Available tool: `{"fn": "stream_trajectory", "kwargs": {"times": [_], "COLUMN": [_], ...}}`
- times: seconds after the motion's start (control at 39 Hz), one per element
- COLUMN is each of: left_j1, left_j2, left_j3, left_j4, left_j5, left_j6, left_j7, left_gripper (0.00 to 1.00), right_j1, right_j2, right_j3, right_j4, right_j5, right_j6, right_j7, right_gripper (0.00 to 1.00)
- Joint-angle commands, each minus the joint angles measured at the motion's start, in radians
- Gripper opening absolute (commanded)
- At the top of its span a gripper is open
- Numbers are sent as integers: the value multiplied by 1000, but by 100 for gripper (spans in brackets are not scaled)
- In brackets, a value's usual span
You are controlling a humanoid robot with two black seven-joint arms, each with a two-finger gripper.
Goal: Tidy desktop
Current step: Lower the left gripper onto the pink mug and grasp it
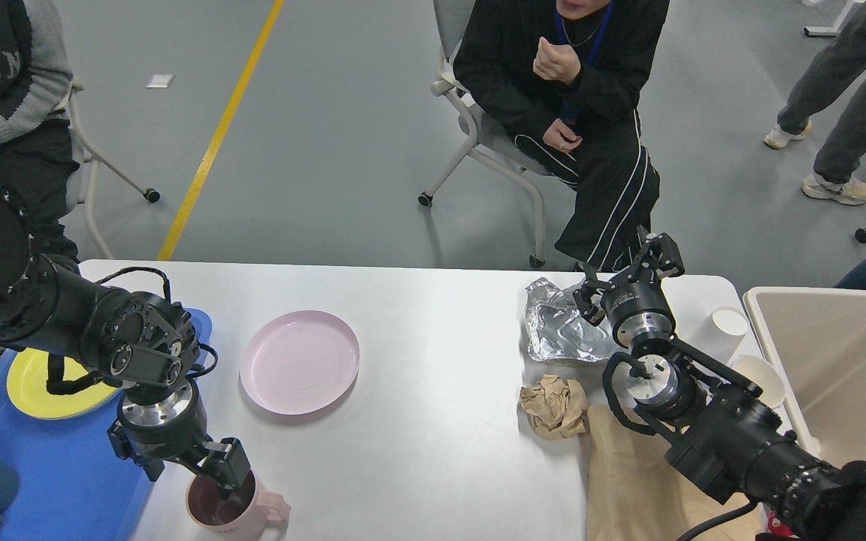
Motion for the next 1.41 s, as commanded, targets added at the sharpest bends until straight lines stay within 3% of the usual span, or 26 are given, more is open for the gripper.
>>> {"fn": "stream_trajectory", "kwargs": {"times": [0.0, 0.33, 0.46, 0.59, 0.72, 1.0, 1.28, 1.38], "left_j1": [20, 63, 75, 80, 81, 123, 135, 140], "left_j2": [-3, -3, -1, 2, 2, 0, -1, -1], "left_j3": [1, 1, 16, 21, 24, 21, 19, 18], "left_j4": [-2, -7, -10, -10, -10, -10, -12, -18], "left_j5": [1, 1, 1, 1, 1, 1, -1, -1], "left_j6": [30, 76, 111, 119, 120, 223, 264, 267], "left_j7": [0, 5, 37, 38, 38, 38, 35, 35], "left_gripper": [96, 92, 88, 73, 71, 63, 54, 38], "right_j1": [0, 0, 0, 0, 0, 0, 0, 0], "right_j2": [0, 0, 0, 0, 0, 0, 0, 0], "right_j3": [0, 0, 0, 0, 0, 0, 0, 0], "right_j4": [0, 1, 0, 0, 0, 0, 0, 0], "right_j5": [-1, -1, 1, -1, -1, -1, -1, 1], "right_j6": [0, 0, 0, 0, 0, 0, 0, 0], "right_j7": [0, 0, 0, 0, 0, 0, 0, 0], "right_gripper": [100, 100, 100, 100, 100, 100, 100, 100]}}
